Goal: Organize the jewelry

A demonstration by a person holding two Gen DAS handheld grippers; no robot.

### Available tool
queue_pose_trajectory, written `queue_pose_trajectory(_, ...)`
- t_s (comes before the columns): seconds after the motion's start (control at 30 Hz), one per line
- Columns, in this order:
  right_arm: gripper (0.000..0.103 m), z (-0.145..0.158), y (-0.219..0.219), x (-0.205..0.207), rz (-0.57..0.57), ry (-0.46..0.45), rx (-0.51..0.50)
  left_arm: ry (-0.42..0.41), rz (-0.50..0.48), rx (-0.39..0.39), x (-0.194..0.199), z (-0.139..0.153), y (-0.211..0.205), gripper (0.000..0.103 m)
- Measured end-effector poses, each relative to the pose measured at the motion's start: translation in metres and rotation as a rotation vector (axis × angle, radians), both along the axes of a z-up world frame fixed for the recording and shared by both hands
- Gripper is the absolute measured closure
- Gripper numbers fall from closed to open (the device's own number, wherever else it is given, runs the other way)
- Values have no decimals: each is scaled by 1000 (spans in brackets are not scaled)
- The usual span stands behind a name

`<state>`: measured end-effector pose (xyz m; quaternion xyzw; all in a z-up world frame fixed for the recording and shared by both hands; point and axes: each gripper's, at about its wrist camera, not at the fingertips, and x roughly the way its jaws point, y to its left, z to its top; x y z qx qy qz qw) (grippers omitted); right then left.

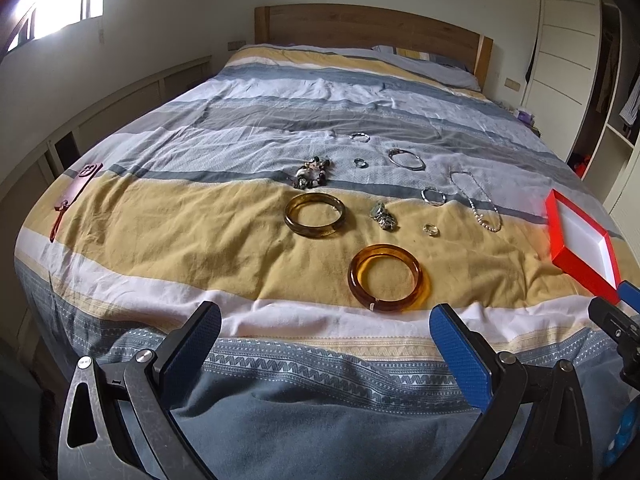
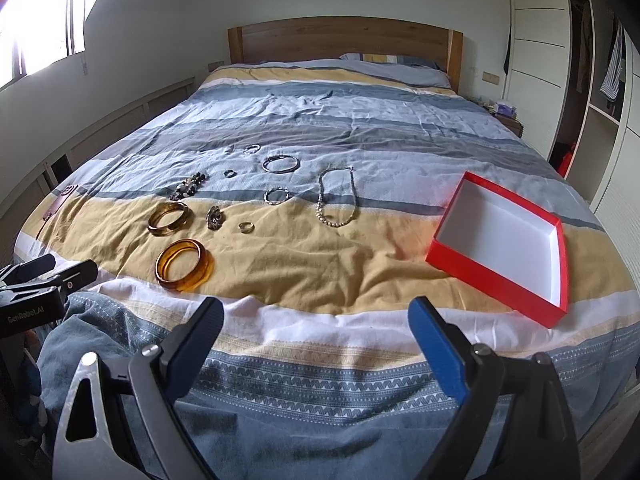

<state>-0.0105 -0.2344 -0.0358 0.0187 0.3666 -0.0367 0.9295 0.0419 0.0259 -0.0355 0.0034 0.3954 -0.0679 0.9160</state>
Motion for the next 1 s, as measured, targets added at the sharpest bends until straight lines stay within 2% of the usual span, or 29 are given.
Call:
queue_pose_trajectory(0.23, 10, -7, -6, 11, -8, 16, 13, 18, 11, 7, 12, -8, 4, 1)
queue_pose_trajectory(0.57, 15, -17, -18, 28, -4, 46, 25, 52, 13, -2, 32, -18, -1, 7)
queue_pose_trajectory(0.83, 36, -25, -18, 53, 44, 70, 38, 93, 7, -22, 52, -27, -3, 17)
queue_pose_trajectory(0.9, 45, -31, -16, 63, 66, 86, 59, 103, -4, -26, 57, -30, -4, 20)
queue_pose_trajectory(1.0, 53, -39, -10, 77, 103, 103, 87, 122, -16, -27, 66, -35, -7, 23)
